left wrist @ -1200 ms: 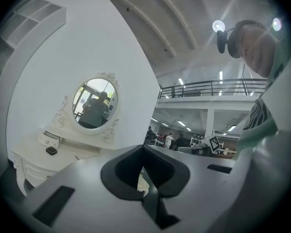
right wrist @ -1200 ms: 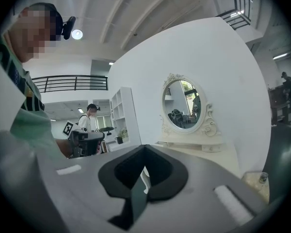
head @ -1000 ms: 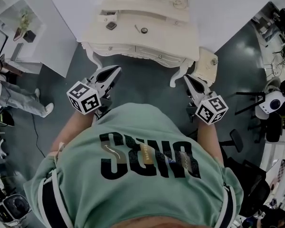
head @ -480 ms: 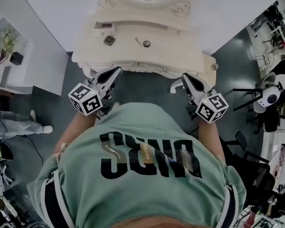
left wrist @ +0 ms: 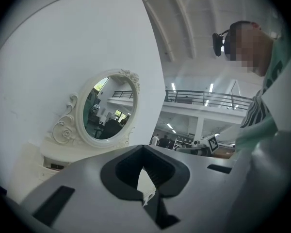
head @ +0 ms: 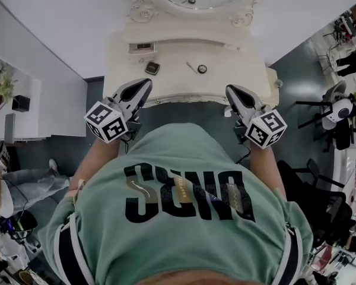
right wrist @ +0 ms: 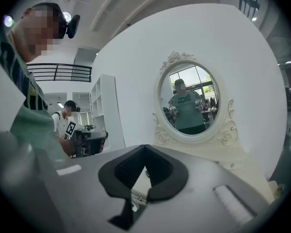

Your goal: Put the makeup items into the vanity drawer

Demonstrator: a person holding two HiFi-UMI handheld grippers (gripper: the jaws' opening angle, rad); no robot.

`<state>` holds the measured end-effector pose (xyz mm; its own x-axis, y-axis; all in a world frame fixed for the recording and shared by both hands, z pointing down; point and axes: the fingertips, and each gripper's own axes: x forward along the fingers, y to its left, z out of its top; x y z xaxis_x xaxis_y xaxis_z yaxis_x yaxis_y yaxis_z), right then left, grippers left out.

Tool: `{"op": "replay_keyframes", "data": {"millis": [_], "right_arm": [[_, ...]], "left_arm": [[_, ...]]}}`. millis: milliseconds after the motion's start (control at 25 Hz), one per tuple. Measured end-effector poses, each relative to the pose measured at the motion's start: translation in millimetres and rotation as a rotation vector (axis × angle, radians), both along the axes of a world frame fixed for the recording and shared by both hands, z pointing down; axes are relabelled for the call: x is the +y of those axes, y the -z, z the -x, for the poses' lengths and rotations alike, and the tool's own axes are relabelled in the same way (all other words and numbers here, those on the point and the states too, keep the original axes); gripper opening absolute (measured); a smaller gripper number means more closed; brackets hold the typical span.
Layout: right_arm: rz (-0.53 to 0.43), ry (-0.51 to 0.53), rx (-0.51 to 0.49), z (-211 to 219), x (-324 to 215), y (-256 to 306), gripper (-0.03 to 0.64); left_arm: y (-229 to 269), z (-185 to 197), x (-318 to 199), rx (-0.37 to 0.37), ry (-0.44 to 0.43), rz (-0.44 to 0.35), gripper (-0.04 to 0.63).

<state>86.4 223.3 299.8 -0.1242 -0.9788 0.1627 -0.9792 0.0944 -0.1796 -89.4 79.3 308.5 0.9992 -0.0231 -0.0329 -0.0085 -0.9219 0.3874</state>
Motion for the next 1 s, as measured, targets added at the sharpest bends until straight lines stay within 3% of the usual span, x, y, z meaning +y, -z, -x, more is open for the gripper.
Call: {"op": "replay_keyframes", "data": {"millis": [280, 560, 840, 1000], "right_arm": [[0.043, -0.010, 0.006, -11, -43, -6, 0.009], [0.036, 0.064, 0.013, -29, -73, -14, 0.009], [0.002, 0.153, -0.033, -113, -102, -26, 0.009], [-0.018, 0.235, -0.028, -167, -121, -25, 0.009]], "left_arm": [[-16, 3, -42, -0.006, 0.007, 0.047, 0.003], [-17, -18, -59, -0.024, 0.047, 0.034, 0.003], [-16, -80, -74, -0.066, 0.156, -0.011, 0.003], [-10, -130, -81, -0.053, 0.241, 0.018, 0.003]]}}
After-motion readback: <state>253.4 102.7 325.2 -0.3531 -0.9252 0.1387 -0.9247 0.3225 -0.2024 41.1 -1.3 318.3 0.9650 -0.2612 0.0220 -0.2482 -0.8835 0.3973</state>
